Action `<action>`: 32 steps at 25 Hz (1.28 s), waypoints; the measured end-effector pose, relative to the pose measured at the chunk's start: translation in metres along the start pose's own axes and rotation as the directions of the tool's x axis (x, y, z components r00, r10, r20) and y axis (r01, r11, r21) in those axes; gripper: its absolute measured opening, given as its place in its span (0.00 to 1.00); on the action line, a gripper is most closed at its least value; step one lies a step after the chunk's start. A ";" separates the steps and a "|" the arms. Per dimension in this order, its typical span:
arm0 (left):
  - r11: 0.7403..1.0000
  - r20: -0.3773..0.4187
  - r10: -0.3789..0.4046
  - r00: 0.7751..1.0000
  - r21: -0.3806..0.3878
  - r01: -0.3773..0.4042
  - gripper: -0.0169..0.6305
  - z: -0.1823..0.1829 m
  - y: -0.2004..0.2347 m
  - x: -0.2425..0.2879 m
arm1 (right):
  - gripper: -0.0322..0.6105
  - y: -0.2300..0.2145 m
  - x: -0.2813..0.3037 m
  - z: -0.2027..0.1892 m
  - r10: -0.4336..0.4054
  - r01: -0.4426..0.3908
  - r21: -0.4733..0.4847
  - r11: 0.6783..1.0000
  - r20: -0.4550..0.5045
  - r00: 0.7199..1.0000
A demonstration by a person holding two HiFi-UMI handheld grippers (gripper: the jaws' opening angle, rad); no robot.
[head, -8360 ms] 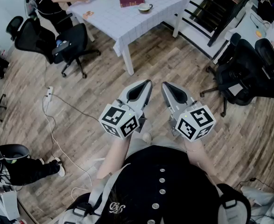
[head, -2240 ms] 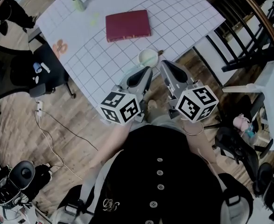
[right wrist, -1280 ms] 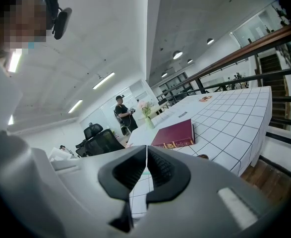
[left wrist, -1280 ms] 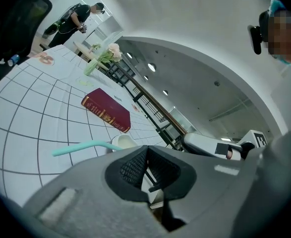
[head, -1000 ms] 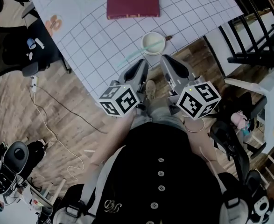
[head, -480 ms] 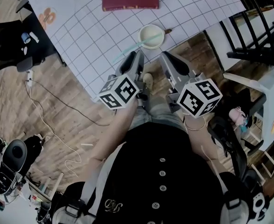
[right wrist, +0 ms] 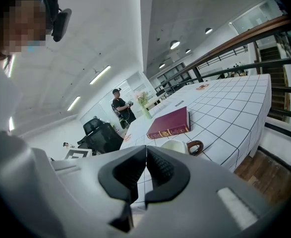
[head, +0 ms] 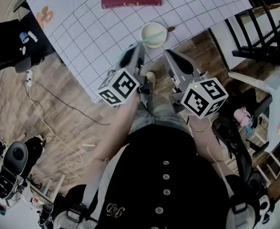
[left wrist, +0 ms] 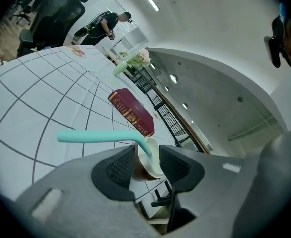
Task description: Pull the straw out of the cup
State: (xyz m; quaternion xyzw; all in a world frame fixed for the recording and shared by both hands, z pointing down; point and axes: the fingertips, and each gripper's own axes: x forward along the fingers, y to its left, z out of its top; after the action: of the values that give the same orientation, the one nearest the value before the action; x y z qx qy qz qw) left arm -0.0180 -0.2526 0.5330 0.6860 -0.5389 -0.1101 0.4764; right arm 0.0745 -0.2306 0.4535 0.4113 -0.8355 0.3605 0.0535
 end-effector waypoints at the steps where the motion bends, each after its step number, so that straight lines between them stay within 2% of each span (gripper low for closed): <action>1: 1.000 -0.002 -0.001 1.000 -0.004 0.001 0.25 0.000 0.001 0.002 | 0.05 0.000 0.000 0.000 0.000 0.000 0.001 1.000 -0.001 1.000; 10: 1.000 -0.001 -0.014 1.000 0.025 0.014 0.25 0.008 0.001 0.009 | 0.05 -0.005 0.006 0.004 -0.008 0.008 0.016 1.000 0.007 1.000; 22: 0.996 -0.019 -0.073 0.997 0.047 0.074 0.25 0.019 -0.009 0.012 | 0.05 -0.006 0.012 0.008 -0.013 0.013 0.027 1.000 0.023 1.000; 25: 0.995 -0.026 -0.071 0.997 0.063 0.072 0.20 0.021 -0.009 0.011 | 0.05 -0.004 0.012 0.010 -0.015 0.014 0.032 0.999 0.029 0.999; 29: 0.994 -0.038 -0.077 0.996 0.081 0.080 0.20 0.024 -0.011 0.010 | 0.05 -0.002 0.014 0.011 -0.020 0.019 0.035 0.999 0.039 0.999; 32: 0.993 -0.051 -0.063 0.997 0.101 0.068 0.08 0.026 -0.010 0.011 | 0.05 0.000 0.014 0.013 -0.026 0.024 0.038 0.999 0.048 0.998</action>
State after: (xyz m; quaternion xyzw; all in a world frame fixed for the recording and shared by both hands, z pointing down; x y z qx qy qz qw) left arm -0.0246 -0.2757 0.5159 0.7292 -0.5097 -0.0813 0.4493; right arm 0.0678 -0.2483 0.4493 0.4315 -0.8244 0.3652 0.0299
